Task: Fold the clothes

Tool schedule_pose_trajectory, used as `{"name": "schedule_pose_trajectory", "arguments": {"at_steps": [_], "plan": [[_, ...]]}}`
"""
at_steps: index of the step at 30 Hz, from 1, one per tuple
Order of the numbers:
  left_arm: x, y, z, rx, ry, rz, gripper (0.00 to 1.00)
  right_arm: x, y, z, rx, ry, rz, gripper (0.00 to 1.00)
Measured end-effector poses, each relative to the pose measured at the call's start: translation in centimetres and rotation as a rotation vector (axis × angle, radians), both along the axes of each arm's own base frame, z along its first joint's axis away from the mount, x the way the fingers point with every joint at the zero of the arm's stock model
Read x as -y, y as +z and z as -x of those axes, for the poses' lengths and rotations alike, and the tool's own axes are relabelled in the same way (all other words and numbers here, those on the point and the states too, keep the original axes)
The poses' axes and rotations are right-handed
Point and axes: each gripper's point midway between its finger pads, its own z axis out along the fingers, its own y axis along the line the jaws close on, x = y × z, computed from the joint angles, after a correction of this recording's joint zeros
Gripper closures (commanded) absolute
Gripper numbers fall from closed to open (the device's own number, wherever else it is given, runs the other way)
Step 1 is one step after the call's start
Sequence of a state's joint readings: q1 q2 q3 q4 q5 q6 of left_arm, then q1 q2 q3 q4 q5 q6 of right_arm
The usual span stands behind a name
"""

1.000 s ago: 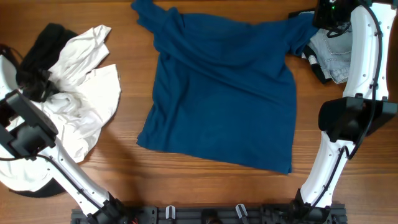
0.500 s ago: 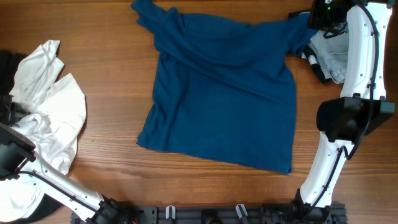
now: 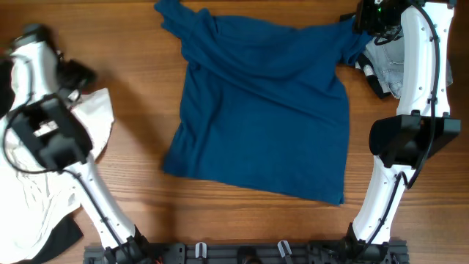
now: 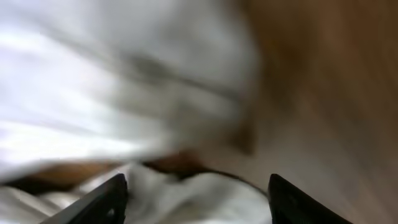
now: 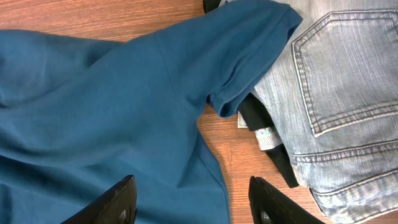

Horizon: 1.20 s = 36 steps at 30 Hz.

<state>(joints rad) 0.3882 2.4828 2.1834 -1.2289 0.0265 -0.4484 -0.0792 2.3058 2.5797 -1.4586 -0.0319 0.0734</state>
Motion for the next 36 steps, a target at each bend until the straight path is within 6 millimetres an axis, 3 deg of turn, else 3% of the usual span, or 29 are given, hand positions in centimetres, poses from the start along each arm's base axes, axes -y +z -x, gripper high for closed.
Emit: {"name": "schedule_pose_trajectory", "arguments": {"at_steps": [4, 6, 7, 10, 14, 18, 23, 26, 29, 32, 36], "plan": [[4.9, 1.0, -1.7, 0.000, -0.106, 0.006, 0.22, 0.0, 0.0, 0.0, 0.000, 0.011, 0.004, 0.38], [5.3, 1.1, -1.8, 0.005, -0.110, 0.022, 0.40, 0.0, 0.0, 0.1, -0.003, 0.021, 0.009, 0.41], [5.6, 1.3, -2.0, 0.016, -0.117, 0.038, 0.42, 0.0, -0.1, 0.2, -0.010, 0.024, 0.009, 0.40], [6.2, 2.0, -3.1, 0.063, -0.147, 0.054, 0.26, -0.1, -0.1, 0.4, -0.015, 0.032, 0.010, 0.31], [9.6, 4.6, -8.0, 0.230, -0.248, 0.016, 0.14, -0.1, -0.2, 0.6, -0.024, 0.037, 0.007, 0.29], [15.3, 8.7, -14.0, 0.474, -0.359, -0.020, 0.14, -0.2, -0.3, 0.9, -0.039, 0.037, 0.005, 0.29], [19.0, 10.1, -17.0, 0.607, -0.370, -0.008, 0.15, -0.2, -0.6, 1.7, -0.073, 0.037, 0.002, 0.29], [19.0, 8.9, -17.8, 0.618, -0.343, 0.000, 0.20, -0.3, -0.6, 1.8, -0.077, 0.038, 0.000, 0.31], [19.0, 5.7, -17.9, 0.576, -0.327, 0.013, 0.25, -0.6, -0.7, 2.0, -0.086, 0.046, -0.006, 0.35], [19.5, 2.4, -18.1, 0.545, -0.326, 0.023, 0.20, -1.6, -0.8, 2.3, -0.100, 0.068, -0.006, 0.34], [21.0, 2.2, -19.4, 0.599, -0.347, 0.022, 0.19, -3.6, -0.8, 2.3, -0.102, 0.108, -0.004, 0.32]]}}
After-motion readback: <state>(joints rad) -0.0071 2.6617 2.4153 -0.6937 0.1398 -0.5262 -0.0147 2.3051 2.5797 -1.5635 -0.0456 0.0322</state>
